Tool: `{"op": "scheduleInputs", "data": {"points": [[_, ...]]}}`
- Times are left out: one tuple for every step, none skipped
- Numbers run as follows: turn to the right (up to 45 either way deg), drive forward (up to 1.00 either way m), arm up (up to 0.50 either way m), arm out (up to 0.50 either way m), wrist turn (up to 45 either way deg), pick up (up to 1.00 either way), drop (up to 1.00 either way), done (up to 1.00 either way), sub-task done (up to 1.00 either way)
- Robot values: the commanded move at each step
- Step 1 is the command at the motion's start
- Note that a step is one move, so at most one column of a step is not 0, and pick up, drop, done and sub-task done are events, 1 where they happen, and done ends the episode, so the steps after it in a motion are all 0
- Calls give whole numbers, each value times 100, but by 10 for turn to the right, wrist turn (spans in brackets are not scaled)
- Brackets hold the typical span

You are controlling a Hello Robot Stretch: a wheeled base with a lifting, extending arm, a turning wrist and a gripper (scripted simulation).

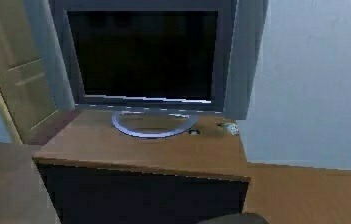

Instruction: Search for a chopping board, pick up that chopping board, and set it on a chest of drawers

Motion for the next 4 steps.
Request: {"op": "scheduleInputs", "data": {"points": [[-450,0,0,0,0,0,0,0,0],[-180,0,0,0,0,0,0,0,0],[-30,0,0,0,0,0,0,0,0],[360,0,0,0,0,0,0,0,0]]}}
